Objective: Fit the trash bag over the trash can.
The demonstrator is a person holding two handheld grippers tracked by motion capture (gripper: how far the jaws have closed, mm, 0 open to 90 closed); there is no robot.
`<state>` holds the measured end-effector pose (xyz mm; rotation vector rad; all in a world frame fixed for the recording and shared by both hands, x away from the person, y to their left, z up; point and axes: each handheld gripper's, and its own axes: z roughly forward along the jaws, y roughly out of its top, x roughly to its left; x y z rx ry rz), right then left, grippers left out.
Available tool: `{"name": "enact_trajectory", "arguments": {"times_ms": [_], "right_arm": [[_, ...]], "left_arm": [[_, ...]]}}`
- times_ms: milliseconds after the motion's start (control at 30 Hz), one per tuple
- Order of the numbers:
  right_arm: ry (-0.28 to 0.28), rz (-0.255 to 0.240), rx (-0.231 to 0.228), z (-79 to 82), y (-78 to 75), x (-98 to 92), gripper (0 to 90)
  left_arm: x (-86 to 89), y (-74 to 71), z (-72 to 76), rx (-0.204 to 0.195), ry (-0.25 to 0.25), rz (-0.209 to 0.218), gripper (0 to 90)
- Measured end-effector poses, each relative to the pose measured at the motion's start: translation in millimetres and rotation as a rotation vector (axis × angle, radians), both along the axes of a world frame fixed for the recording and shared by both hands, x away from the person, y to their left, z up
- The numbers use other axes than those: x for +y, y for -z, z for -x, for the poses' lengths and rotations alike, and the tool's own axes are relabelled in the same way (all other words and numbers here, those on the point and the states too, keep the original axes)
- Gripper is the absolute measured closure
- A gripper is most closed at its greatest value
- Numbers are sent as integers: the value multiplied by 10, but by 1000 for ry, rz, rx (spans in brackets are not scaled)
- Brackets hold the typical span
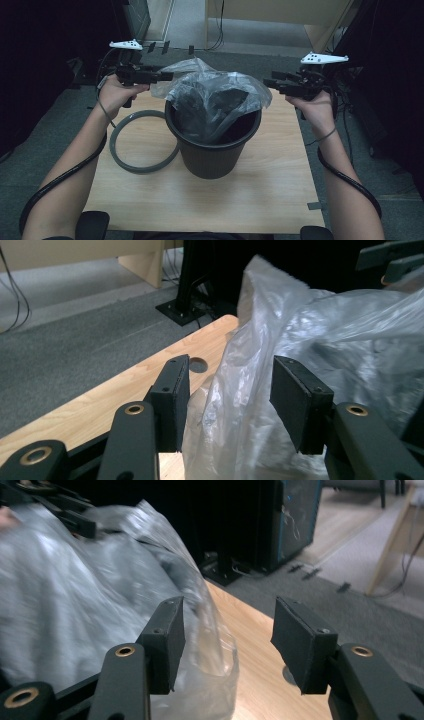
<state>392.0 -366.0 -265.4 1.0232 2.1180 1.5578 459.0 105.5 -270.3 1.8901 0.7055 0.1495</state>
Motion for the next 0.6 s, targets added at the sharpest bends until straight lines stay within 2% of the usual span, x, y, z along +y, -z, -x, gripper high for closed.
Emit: {"name": "enact_trajectory", "arguments": {"times_ms": [233, 333, 400, 500, 600], "right_arm": [[-32, 17, -20, 165, -133, -16, 477], [-39, 20, -36, 234, -204, -41, 479], [-44, 9, -50, 270, -247, -58, 482], [-65, -19, -48, 301, -280, -47, 481], [-85, -20, -46, 306, -270, 17, 472]], "left_arm": [[21, -194, 161, -83, 26, -14, 475], [94, -300, 206, -115, 11, 4, 466], [119, -341, 229, -114, 26, 18, 477], [46, -326, 281, -122, 84, -30, 486], [-81, -255, 297, -116, 119, -71, 472]]}}
